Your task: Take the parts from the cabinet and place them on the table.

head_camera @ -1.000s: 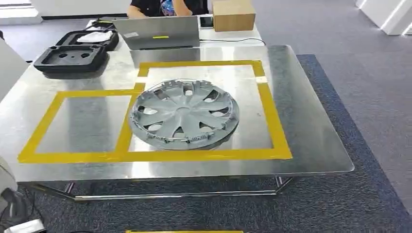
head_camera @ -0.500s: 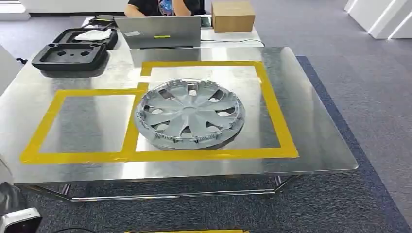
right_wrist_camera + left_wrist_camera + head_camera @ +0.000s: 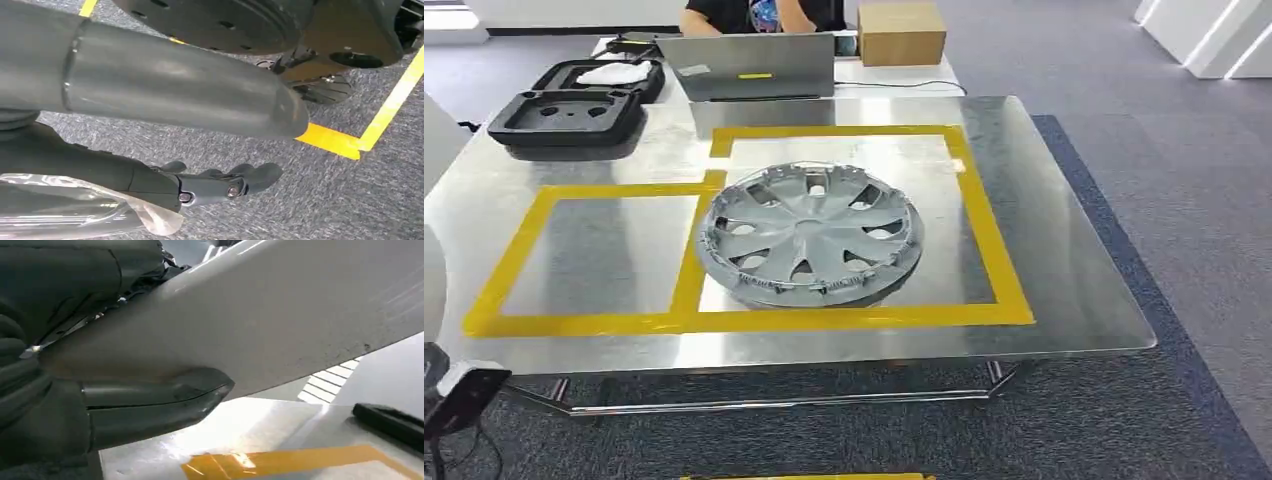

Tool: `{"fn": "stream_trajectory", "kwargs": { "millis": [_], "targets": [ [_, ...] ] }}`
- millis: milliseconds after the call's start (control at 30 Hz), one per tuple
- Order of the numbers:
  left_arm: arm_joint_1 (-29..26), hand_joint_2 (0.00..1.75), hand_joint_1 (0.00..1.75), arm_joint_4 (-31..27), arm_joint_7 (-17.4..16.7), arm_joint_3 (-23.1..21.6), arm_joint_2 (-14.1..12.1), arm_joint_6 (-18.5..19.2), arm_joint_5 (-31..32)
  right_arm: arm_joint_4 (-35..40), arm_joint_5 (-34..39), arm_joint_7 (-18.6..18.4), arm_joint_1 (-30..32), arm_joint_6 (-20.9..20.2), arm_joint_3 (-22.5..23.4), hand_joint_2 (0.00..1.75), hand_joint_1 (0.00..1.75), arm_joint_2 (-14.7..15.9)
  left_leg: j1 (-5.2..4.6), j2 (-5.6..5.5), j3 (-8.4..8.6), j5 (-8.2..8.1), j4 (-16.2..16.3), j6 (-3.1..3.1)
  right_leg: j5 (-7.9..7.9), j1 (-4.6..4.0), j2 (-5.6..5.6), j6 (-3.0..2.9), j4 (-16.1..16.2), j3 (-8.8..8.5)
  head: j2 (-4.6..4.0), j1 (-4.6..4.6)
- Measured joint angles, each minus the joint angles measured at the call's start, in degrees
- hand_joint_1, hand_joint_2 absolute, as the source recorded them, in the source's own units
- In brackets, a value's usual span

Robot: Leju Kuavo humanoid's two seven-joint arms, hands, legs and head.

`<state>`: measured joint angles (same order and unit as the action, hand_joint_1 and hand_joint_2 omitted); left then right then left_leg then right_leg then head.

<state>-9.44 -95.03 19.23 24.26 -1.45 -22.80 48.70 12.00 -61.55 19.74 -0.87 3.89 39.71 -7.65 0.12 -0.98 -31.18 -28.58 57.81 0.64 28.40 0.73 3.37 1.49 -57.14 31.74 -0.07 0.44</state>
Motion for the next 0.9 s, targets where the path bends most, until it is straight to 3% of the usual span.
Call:
{"fn": "stream_trajectory", "kwargs": {
  "millis": [67, 300, 367, 467, 667, 900],
  "targets": [
    [2.0, 1.75, 1.75, 2.9, -2.0, -0.9, -2.0, 0.0, 2.1, 0.0, -0.6, -0.4, -0.2, -0.1, -0.5, 0.00, 0.00, 0.1, 0.03, 0.00, -0.02, 0.02, 0.0, -0.02, 0.00, -0.03, 0.00, -0.01, 0.0, 0.00, 0.00, 0.00],
    [3.1, 1.75, 1.75, 4.4, -2.6, -1.5, -2.7, -0.1, 2.8, 0.0, -0.8, -0.5, -0.3, -0.2, -0.7, 0.00, 0.00, 0.2, 0.03, -0.01, -0.02, 0.02, 0.0, -0.02, -0.01, -0.03, -0.01, -0.01, 0.0, -0.01, 0.00, 0.00],
    [6.8, 1.75, 1.75, 9.1, -5.5, -4.5, -5.8, 0.0, 6.2, 0.0, -1.3, -0.7, -0.9, -0.3, -1.2, 0.00, 0.00, 0.2, 0.04, -0.01, -0.04, 0.02, 0.0, -0.02, -0.02, -0.01, 0.01, -0.02, 0.0, 0.04, 0.00, 0.00],
    [10.3, 1.75, 1.75, 12.6, -8.1, -7.4, -7.0, 1.4, 10.1, 0.0, -1.7, -0.7, -1.5, -0.8, -1.5, 0.00, 0.00, 0.2, 0.02, -0.07, -0.06, 0.03, 0.0, -0.01, -0.02, 0.01, -0.06, -0.02, 0.0, 0.02, 0.00, 0.00],
    [18.3, 1.75, 1.75, 19.6, -12.2, -15.6, -7.7, 3.2, 15.7, 0.0, -2.6, -1.7, -2.3, -1.3, -2.3, 0.00, 0.00, 0.3, 0.01, -0.07, -0.08, 0.09, 0.1, 0.01, -0.11, 0.02, -0.05, 0.04, 0.0, 0.02, 0.00, -0.02],
    [24.5, 1.75, 1.75, 25.1, -14.3, -22.8, -7.7, 4.9, 18.2, 0.0, -2.9, -1.8, -2.3, -1.9, -3.0, 0.00, 0.00, 0.5, 0.02, -0.05, -0.12, 0.09, 0.1, 0.01, -0.13, 0.01, 0.03, 0.06, 0.0, 0.10, 0.00, -0.02]
  ]
}}
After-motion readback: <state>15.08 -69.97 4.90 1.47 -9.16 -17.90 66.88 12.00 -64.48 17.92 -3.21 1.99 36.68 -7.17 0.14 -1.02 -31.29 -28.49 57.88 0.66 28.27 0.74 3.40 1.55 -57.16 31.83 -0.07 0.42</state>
